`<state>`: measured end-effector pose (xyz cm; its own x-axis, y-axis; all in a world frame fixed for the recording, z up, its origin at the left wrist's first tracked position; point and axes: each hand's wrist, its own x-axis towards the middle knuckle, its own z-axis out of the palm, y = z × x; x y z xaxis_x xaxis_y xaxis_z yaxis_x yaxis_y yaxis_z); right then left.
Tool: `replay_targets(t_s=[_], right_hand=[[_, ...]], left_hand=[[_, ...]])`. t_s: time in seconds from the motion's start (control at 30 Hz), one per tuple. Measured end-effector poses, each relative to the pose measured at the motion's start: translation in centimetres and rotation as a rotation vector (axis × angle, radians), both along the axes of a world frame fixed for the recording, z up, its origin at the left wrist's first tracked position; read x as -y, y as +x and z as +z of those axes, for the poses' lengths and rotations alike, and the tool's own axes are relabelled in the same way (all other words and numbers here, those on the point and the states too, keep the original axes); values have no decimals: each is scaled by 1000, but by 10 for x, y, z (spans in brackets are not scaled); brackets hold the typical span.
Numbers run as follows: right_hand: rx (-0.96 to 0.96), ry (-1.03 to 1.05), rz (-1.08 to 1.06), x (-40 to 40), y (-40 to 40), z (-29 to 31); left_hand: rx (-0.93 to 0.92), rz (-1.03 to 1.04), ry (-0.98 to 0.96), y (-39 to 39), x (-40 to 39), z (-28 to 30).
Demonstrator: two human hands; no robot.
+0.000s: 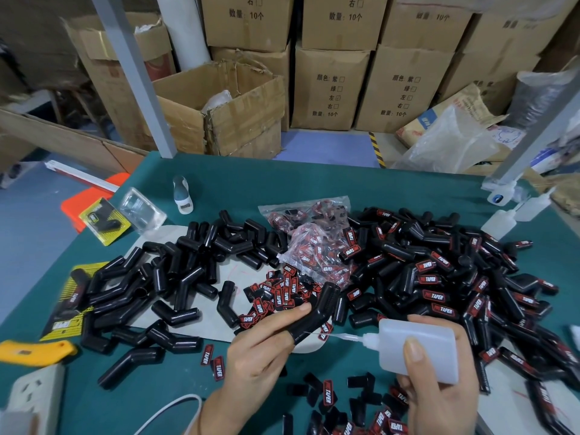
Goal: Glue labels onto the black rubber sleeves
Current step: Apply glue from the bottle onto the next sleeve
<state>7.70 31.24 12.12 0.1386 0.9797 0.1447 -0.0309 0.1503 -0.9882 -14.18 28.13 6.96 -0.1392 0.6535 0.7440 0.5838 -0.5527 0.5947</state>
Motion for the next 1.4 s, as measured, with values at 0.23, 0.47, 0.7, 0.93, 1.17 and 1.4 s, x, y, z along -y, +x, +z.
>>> replay_targets(t_s=[0.23,0.47,0.7,0.93,1.17,1.4], right_hand=[[3,1,3,0,0,-2],[10,-2,5,1,0,-2],[8,-10,13,0,0,-2],[7,-12,14,-1,0,-2],[0,-6,14,-1,1,-4],[10,-4,14,-2,2,-7]], left_hand=[[-14,-1,-9,-2,0,-5],[-15,-8,-3,-3,-1,-8],[-18,-6,-10,-3,0,-9],[7,-35,-2,-3,-1,-11],[23,-28,-7,-2,0,-7],[63,-27,-11,2,2,2]])
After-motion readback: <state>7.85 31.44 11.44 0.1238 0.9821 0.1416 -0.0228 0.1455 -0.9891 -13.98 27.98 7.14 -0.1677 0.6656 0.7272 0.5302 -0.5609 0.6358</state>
